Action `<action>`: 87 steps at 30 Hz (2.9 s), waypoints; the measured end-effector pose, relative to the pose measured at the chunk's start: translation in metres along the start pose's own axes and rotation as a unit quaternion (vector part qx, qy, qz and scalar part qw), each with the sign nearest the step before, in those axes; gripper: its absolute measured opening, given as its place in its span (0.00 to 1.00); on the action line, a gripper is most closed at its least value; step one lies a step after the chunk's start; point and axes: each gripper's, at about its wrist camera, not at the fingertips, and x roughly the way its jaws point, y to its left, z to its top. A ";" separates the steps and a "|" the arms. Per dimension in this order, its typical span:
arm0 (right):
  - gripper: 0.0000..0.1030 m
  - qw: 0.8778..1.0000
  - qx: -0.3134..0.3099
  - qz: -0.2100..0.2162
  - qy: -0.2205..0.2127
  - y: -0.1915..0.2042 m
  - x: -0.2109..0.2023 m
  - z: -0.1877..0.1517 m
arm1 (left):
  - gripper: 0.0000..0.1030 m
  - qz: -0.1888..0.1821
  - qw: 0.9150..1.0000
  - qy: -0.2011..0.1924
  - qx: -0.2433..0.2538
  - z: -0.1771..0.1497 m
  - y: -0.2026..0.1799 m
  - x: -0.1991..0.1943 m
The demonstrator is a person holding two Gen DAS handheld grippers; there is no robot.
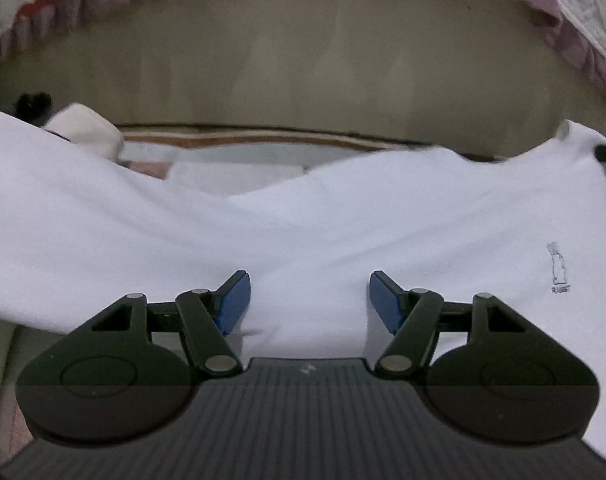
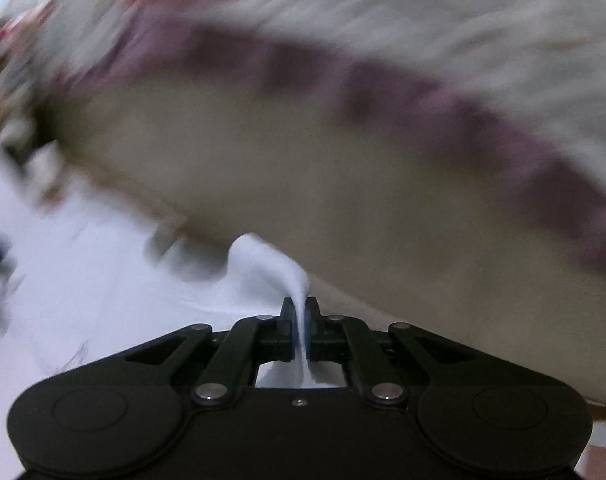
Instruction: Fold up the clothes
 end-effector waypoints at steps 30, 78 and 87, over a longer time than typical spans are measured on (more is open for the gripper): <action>0.57 0.876 0.463 -0.095 0.102 -0.042 -0.147 -0.154 | 0.76 0.135 0.991 0.003 -0.024 -0.006 0.044 0.031; 0.31 0.992 0.118 -0.027 0.042 -0.043 -0.068 -0.072 | 0.81 -0.038 0.992 0.021 0.121 0.076 -0.006 0.100; 0.04 0.993 0.110 -0.010 0.041 -0.043 -0.038 -0.079 | 0.67 0.003 0.988 0.016 0.156 0.078 -0.042 0.102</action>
